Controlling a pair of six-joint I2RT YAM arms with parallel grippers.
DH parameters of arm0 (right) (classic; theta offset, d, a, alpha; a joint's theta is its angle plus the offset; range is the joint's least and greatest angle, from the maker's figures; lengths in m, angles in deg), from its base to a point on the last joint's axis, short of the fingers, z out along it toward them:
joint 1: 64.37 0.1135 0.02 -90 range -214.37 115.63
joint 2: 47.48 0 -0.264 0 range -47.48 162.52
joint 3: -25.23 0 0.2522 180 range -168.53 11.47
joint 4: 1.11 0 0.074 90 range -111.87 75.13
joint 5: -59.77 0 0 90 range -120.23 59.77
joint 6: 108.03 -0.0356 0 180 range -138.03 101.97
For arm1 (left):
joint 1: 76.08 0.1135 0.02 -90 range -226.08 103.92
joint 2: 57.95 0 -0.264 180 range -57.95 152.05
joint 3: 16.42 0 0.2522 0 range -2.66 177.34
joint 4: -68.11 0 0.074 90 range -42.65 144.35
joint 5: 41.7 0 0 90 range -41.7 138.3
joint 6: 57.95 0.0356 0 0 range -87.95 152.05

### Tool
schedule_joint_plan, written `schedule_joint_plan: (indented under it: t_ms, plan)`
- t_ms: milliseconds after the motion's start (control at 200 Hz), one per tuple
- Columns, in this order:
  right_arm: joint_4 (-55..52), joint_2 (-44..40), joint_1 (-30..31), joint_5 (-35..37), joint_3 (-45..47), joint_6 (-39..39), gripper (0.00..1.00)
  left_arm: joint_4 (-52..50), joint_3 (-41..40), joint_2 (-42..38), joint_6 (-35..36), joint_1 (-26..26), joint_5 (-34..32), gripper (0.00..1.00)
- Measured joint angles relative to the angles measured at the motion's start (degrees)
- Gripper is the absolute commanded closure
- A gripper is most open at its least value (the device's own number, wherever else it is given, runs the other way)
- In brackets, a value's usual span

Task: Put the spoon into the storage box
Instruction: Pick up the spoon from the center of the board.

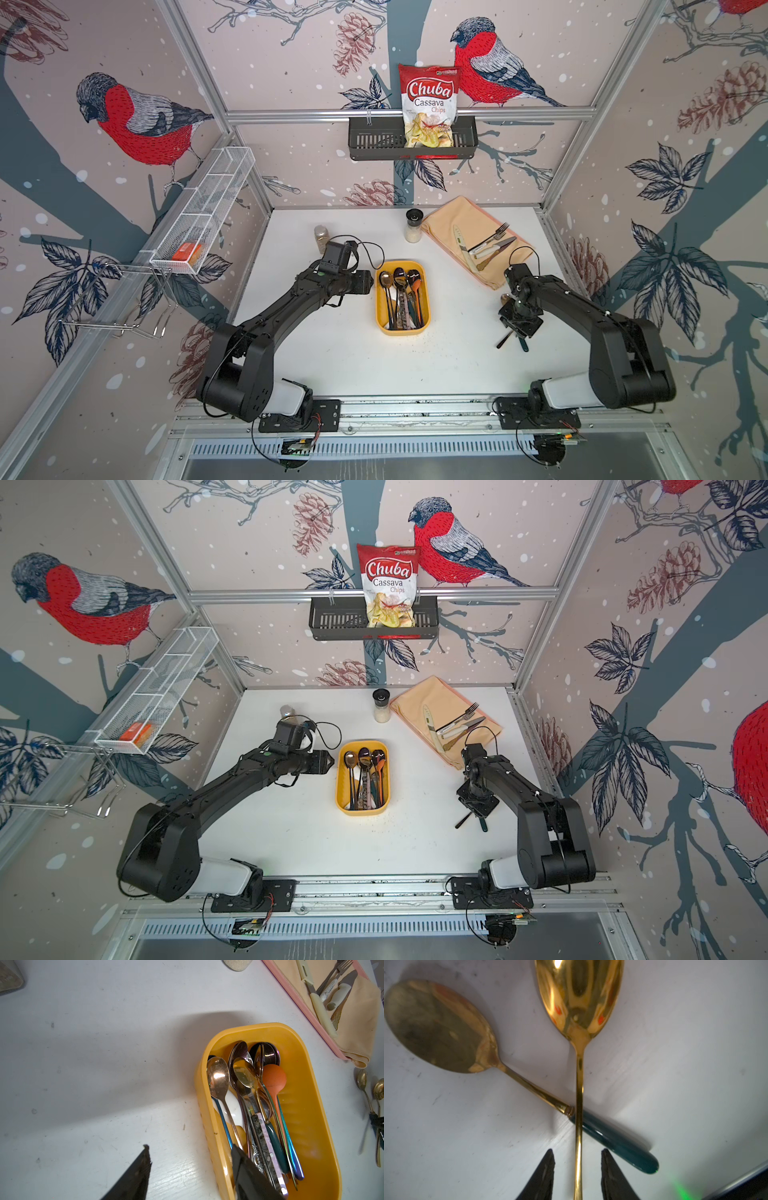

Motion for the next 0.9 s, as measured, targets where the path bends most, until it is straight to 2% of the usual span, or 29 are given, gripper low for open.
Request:
schedule_joint_plan:
  t_ms: [305,901]
  plan:
    - [2.7,0.5,0.0,0.0,2.3,-1.2,0.67,0.0,0.0,-0.1,0.0,0.1,-0.1,0.36]
    - [5.0,0.3,0.1,-1.2,3.1,-1.4,0.85,-0.1,0.0,-0.1,0.3,0.2,-0.2,0.36]
